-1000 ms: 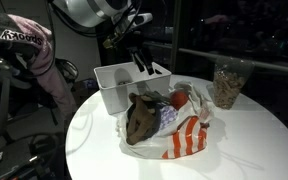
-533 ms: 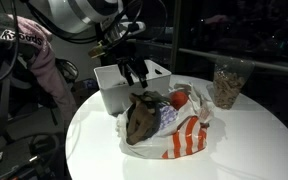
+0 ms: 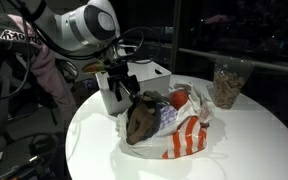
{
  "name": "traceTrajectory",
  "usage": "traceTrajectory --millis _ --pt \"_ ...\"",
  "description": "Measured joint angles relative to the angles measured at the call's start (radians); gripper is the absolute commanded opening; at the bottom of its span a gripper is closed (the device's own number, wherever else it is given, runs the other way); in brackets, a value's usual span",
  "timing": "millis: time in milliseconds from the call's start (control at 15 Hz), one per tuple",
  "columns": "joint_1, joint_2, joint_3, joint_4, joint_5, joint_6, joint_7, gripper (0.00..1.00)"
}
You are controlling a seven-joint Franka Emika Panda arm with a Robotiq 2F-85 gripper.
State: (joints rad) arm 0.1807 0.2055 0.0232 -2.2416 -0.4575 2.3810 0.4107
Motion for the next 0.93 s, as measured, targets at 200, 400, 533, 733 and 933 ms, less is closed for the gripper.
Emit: traceTrajectory --millis 200,400,533,733,933 --pt "-0.006 0.039 0.0 0.005 0.024 -0.002 -0.063 1.0" --pt "-0.015 0.083 0.01 0.025 0.115 -0.001 -0.177 1.0" --pt "-0.021 0.109 0.023 0.036 0.181 -0.001 -0.251 1.0" --pt "-0.027 0.147 0.033 0.052 0.242 -0.002 -0.322 1.0" --pt "-0.027 0.187 0.025 0.068 0.24 0.0 -0.326 0.74"
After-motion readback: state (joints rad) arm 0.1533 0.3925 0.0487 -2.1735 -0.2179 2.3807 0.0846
